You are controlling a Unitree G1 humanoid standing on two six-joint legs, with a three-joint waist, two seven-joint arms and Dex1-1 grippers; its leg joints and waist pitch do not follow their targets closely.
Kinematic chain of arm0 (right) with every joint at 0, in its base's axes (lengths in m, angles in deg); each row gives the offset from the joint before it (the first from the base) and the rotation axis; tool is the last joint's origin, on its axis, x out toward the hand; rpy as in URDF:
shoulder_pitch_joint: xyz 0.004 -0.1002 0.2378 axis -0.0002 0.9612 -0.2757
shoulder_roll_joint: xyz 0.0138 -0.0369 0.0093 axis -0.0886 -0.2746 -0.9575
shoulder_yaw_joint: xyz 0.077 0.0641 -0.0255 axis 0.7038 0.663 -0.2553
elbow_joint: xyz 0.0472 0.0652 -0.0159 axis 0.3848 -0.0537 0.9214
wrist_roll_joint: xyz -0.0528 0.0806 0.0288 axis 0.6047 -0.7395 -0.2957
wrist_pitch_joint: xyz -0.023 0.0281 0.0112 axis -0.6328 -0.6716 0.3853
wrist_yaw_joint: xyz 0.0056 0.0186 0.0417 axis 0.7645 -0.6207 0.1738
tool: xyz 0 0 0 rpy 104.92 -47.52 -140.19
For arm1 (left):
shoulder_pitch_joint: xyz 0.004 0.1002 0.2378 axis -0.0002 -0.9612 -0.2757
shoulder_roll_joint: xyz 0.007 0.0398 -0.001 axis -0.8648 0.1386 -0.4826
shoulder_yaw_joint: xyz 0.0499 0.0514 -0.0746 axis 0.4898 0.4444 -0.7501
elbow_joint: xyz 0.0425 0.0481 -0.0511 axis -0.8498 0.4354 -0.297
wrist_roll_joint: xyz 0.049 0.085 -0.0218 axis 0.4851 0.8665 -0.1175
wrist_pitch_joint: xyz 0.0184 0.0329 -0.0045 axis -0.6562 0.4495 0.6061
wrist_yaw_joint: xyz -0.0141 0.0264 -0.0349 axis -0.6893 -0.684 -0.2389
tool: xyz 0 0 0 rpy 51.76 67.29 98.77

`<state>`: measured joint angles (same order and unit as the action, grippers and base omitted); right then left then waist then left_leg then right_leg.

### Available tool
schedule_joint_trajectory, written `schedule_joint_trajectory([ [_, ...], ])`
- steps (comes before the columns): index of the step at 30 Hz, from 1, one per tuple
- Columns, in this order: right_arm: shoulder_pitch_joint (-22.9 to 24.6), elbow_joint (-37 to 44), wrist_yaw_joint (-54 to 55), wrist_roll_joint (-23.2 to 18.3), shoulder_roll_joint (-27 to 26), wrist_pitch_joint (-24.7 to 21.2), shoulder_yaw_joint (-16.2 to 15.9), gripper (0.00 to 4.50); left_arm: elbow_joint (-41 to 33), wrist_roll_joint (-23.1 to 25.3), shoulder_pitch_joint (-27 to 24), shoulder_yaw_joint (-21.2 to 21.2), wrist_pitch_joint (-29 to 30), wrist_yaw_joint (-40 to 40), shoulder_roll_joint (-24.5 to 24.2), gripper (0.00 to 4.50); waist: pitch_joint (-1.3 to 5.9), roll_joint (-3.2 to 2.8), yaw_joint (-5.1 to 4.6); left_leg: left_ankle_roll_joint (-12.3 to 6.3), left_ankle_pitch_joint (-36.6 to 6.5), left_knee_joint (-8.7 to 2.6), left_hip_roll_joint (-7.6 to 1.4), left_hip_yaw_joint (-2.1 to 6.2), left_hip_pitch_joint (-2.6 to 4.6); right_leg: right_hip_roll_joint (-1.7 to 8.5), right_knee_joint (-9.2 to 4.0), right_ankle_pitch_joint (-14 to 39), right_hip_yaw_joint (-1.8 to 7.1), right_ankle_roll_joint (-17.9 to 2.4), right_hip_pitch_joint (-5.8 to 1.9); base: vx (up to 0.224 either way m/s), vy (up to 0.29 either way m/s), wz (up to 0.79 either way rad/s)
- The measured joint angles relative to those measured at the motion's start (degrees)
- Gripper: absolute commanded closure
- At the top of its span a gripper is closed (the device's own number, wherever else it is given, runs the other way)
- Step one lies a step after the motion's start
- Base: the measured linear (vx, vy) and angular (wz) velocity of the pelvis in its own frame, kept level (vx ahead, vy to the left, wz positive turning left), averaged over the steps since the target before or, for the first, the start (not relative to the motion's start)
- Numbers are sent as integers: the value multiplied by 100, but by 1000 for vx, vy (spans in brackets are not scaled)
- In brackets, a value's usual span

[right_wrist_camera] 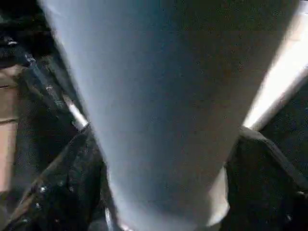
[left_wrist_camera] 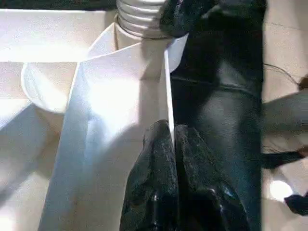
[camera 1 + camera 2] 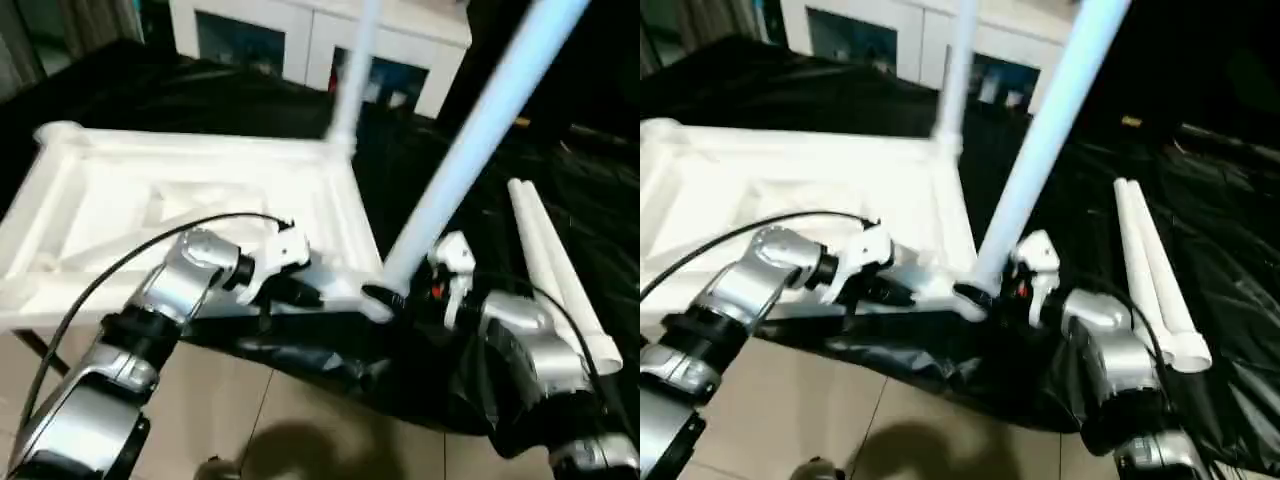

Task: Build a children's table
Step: Insert table leg to table base

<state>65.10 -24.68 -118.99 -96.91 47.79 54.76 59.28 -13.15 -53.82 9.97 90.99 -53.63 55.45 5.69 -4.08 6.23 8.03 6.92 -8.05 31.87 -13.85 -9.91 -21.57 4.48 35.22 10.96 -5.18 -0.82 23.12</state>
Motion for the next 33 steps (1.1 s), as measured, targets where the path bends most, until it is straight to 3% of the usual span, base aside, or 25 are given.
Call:
schedule_joint_trajectory([
  [3,115,320,-107,-35,62,-59,-39,73,-50,-24,-58,2,-60,117,-66,450,-1,-1,12,1,0,-1,0,1,4,0,2,-11,0,7,-1,0,0,0],
  [15,174,366,-219,91,197,34,-206,176,-107,-23,-119,1,-161,150,-102,450,1,-2,24,3,3,8,3,0,8,-1,10,-15,3,7,-5,0,0,0],
  [26,161,298,-198,327,221,375,-306,182,-92,49,-152,2,-316,85,-95,450,4,1,28,3,2,63,2,2,7,0,50,-14,16,9,-6,0,0,0],
  [33,156,107,-97,-22,-1,44,-28,183,-63,95,-155,2,-429,-36,-64,450,5,2,21,3,3,77,2,4,7,0,67,-14,19,8,-5,0,0,0],
])
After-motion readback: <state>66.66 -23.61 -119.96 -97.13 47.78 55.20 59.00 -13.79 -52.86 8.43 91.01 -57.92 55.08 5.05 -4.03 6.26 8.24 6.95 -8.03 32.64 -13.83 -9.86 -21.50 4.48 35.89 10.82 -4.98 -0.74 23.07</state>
